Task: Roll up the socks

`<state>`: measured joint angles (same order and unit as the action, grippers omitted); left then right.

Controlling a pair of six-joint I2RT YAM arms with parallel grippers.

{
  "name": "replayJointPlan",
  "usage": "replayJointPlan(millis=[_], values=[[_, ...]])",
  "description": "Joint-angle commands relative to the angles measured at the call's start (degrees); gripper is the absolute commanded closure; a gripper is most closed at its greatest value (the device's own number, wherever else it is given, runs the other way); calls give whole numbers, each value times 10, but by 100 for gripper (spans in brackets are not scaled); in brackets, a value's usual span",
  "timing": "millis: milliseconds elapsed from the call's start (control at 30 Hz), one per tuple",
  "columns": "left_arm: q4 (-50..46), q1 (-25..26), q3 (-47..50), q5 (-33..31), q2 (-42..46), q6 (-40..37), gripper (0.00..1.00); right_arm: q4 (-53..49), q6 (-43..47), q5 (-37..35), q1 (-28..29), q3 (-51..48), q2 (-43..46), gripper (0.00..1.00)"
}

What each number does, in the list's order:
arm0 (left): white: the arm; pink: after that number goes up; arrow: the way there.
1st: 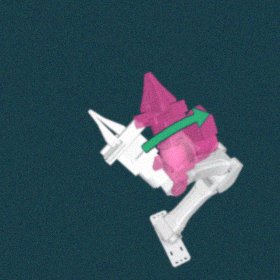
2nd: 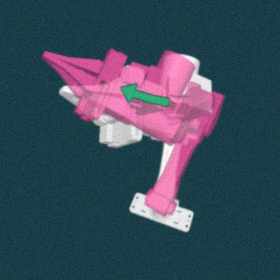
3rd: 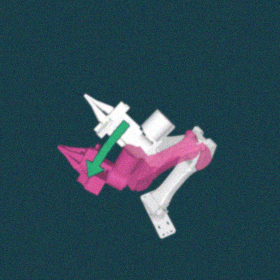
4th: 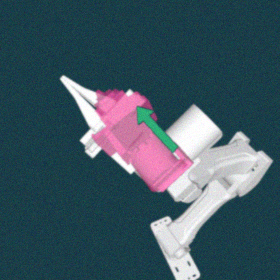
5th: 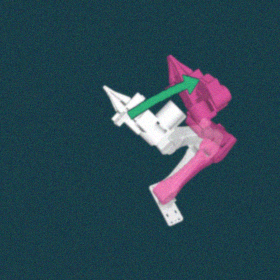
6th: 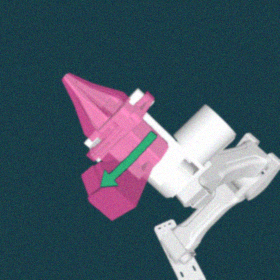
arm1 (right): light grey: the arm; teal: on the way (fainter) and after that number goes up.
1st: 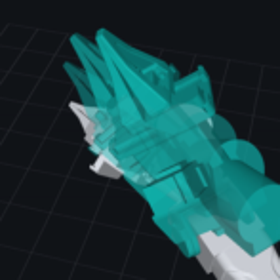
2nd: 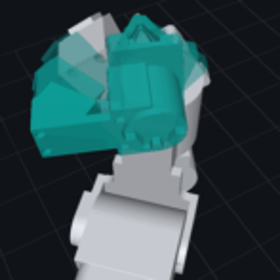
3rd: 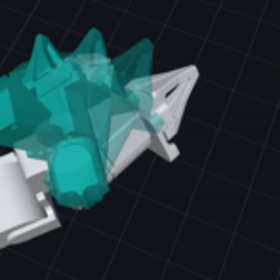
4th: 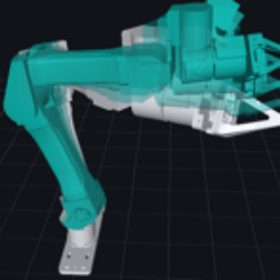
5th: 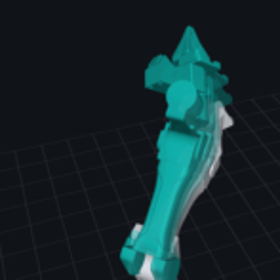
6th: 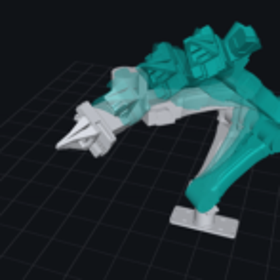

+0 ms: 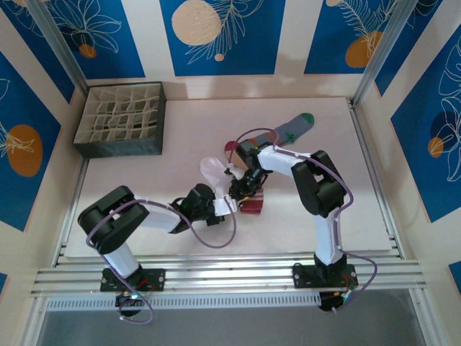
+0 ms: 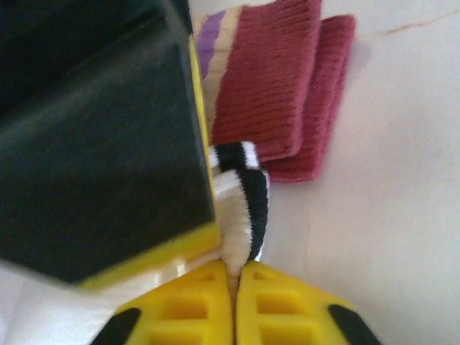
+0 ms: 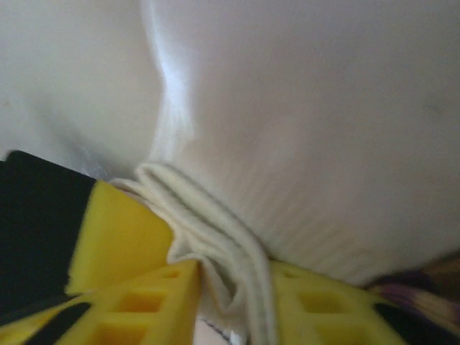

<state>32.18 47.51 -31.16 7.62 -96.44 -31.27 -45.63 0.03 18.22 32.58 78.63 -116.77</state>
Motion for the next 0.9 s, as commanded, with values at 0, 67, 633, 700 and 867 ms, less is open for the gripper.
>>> replayJointPlan(millis=[0,67,633,700,867], values=[[-102,1,-22,-10,-18,24,100,10,-3,2,-9,-24,30,58],[-131,-4,-36,3,-15,42,100,39,-15,19,-19,-42,55,54],[-216,-135,-100,318,-35,239,100,242,-73,123,-42,-155,149,63],[-218,-145,-105,340,-40,252,100,252,-69,145,-40,-157,144,63],[-210,-169,-110,383,-53,282,100,254,-53,178,-34,-148,108,60]])
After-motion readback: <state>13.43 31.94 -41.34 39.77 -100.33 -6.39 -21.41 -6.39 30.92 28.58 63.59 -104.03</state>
